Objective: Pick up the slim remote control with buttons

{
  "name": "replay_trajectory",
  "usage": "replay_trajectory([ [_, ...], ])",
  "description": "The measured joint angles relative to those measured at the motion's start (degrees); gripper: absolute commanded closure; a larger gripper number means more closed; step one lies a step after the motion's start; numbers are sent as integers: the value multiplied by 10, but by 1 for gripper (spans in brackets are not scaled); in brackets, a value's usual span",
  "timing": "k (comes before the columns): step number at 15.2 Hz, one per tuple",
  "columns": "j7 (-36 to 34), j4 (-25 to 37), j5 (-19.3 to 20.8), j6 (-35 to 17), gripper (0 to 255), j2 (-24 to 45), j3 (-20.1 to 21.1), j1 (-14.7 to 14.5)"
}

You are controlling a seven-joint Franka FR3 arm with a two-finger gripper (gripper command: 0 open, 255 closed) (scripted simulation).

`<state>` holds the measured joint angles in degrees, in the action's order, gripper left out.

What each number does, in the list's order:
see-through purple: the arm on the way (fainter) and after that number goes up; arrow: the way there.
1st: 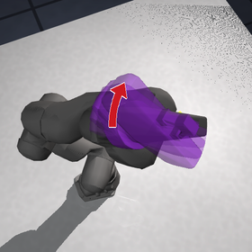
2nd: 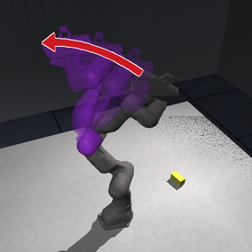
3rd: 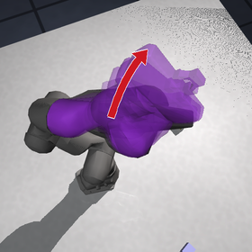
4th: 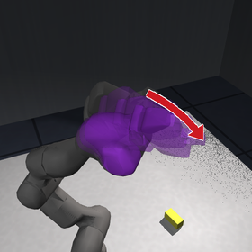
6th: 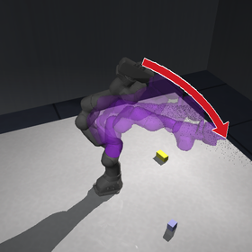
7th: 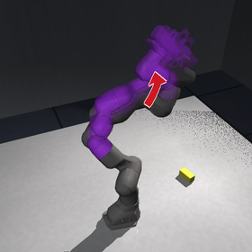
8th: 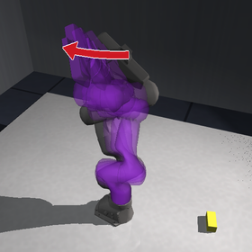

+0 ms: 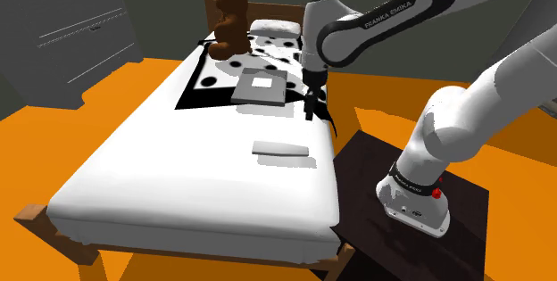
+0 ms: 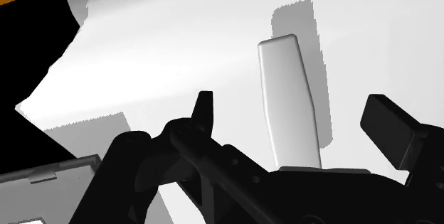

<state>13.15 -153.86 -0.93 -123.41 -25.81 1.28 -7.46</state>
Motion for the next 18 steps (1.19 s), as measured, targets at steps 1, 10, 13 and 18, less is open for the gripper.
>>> replay_trajectory([
  [1,7,-1,-1,-23,0,17,2,-5],
  [10,56,14,-5,-246,0,220,27,-44],
  [13,61,30,0,-290,0,272,32,-50],
  [18,58,34,7,-338,0,323,31,-51],
])
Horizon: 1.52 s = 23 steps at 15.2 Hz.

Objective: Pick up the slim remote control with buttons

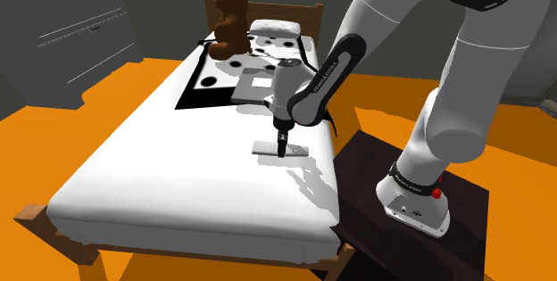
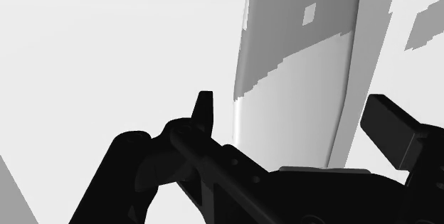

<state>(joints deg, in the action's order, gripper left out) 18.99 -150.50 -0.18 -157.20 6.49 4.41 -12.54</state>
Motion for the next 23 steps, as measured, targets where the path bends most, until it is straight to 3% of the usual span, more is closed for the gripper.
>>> replay_trajectory([
  [2,-2,-2,2,-11,0,9,0,-1],
  [3,-3,-2,2,-12,255,10,0,-1],
  [13,-3,-1,2,-14,255,12,0,-1],
  [23,6,-3,-10,62,255,-67,3,0],
])
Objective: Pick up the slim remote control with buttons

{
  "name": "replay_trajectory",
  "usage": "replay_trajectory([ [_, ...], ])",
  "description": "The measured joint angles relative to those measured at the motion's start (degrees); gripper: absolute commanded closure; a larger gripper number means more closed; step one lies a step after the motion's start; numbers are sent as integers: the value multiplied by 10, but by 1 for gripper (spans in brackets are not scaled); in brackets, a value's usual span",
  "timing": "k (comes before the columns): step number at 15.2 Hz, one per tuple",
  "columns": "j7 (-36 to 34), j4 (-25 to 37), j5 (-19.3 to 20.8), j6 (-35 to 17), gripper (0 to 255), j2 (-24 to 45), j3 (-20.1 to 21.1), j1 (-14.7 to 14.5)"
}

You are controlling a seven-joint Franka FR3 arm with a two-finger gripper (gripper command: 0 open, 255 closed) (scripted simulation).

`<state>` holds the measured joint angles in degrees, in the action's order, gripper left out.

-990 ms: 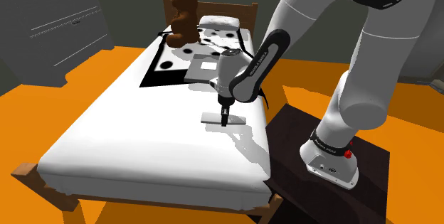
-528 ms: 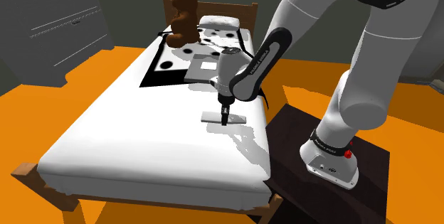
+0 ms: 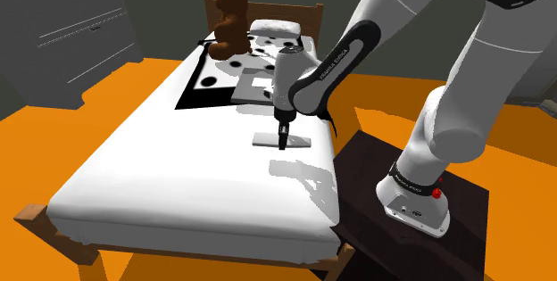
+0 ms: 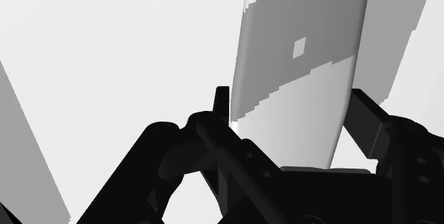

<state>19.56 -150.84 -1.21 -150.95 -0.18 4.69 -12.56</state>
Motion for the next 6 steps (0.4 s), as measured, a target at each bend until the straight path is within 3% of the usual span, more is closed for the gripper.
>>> replay_trajectory([
  [6,3,7,-5,52,255,-45,0,-1],
])
